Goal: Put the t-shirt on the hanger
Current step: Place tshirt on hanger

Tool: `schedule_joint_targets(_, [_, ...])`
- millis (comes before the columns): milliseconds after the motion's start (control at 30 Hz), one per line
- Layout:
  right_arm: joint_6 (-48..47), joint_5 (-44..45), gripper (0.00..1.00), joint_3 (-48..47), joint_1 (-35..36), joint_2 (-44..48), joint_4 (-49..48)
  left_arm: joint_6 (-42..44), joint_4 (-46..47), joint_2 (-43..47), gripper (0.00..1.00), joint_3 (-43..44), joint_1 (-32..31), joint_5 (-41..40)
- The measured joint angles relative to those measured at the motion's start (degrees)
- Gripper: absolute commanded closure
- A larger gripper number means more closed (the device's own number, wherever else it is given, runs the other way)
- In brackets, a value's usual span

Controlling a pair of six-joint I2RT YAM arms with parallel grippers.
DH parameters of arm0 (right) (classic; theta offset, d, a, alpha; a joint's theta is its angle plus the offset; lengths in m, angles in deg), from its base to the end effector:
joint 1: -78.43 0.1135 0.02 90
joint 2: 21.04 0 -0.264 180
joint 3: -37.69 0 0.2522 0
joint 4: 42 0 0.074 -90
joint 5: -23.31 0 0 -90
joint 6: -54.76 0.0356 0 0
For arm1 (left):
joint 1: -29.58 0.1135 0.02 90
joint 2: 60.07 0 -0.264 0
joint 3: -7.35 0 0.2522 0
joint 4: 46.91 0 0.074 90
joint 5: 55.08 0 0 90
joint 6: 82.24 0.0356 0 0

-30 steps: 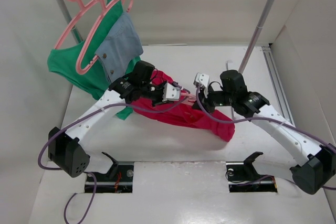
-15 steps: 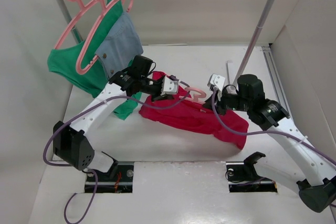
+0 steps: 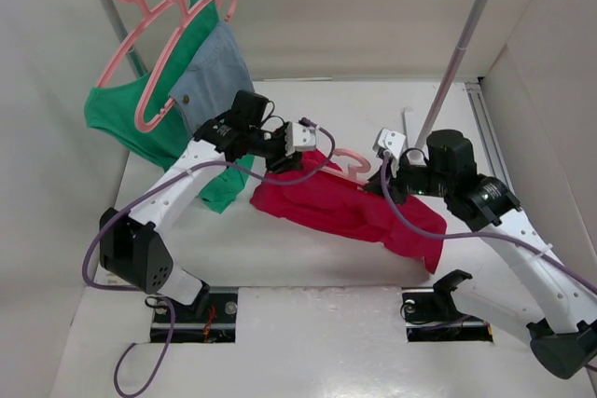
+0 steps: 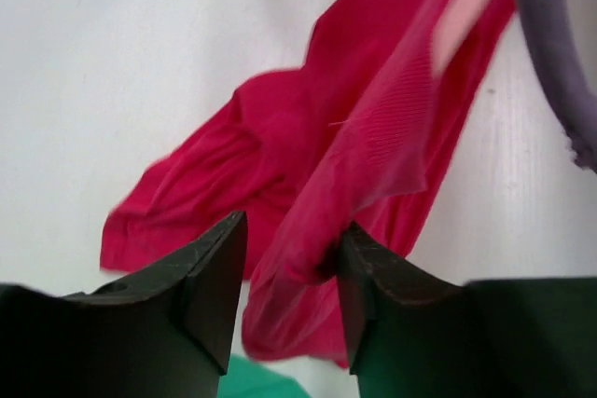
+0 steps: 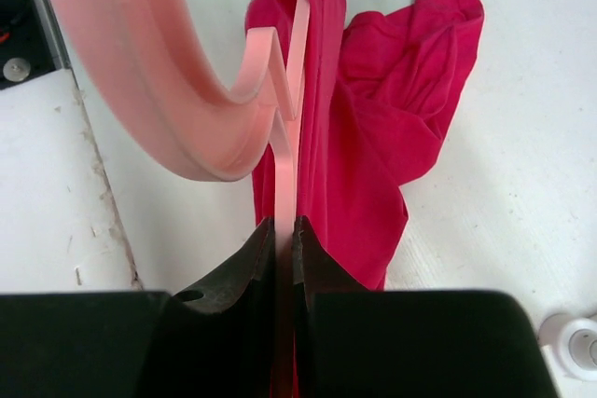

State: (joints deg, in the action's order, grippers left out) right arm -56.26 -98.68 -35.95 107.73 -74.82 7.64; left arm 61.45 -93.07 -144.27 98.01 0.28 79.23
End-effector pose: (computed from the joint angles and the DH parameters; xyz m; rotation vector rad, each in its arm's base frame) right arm 0.1579 0.1102 0.3604 -1.1762 1.7052 0.6698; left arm 0.2673 -0.1785 0.3410 1.6651 1.2861 -0.6175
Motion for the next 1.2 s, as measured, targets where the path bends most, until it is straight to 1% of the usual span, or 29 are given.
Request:
schedule_joint_targets(33, [0.15, 0.00, 1.00, -0.39, -0.02, 0.17, 0.39, -1.22, 0.22, -0.20, 0.56, 0.24, 0.85, -1.20])
schedule_joint_targets(67, [0.26, 0.02, 1.00, -0.92, -0.02, 0.24, 0.83, -2.27, 0.35, -0.44, 0.47, 0.52, 1.57, -2.27])
schedule_joint_targets(167, [0.46, 0.07, 1.00, -2.95, -0.02, 0.17, 2.67, -5.79, 0.90, -0.85, 0.35, 1.40, 2.75, -4.37])
schedule_joint_targets(200, [0.48, 0.11, 1.00, -3.65, -0.02, 0.15, 3.30, -7.50, 1.36, -0.90, 0.25, 1.77, 3.04, -4.83])
schedule_joint_targets(233, [0.50, 0.11, 1.00, -4.42, -0.02, 0.15, 4.04, -9.20, 2.08, -0.90, 0.19, 2.03, 3.28, -5.07])
schedule_joint_targets(333, [0.70, 0.52, 1.00, -6.86, -0.31, 0.15, 5.64, -16.37, 4.76, -0.92, 0.03, 2.82, 5.18, -5.40])
schedule_joint_targets(367, [0.90, 0.72, 1.00, -7.78, -0.66, 0.17, 5.97, -18.64, 5.62, -0.92, 0.00, 2.99, 6.01, -5.53])
schedule_joint_targets(433, [1.33, 1.09, 1.00, -9.05, -1.36, 0.37, 6.27, -22.45, 6.97, -1.05, 0.00, 3.58, 7.30, -5.51])
schedule_joint_targets(600, [3.39, 2.93, 1.00, -11.72, -2.29, 0.46, 7.39, -27.71, 8.28, -1.18, 0.00, 5.60, 7.67, -3.87])
schedule_joint_targets(867, [7.43, 5.53, 1.00, -12.41, -3.67, -1.60, 6.01, -32.72, 9.70, -1.05, 0.00, 14.36, 6.64, 3.48])
schedule_joint_targets(1000, [8.87, 6.60, 1.00, -12.81, -3.89, -3.63, 4.68, -34.69, 10.56, -0.46, 0.00, 15.74, 5.07, 6.62])
schedule_joint_targets(1133, [10.14, 10.86, 1.00, -17.29, -4.68, -6.19, 5.77, -35.67, 10.56, 0.00, 0.00, 15.76, 4.74, 5.38])
schedule_joint_targets(1200, [10.40, 15.13, 1.00, -23.37, -6.05, -8.07, 9.40, -35.80, 11.02, 0.52, 0.00, 15.34, 4.74, 2.49])
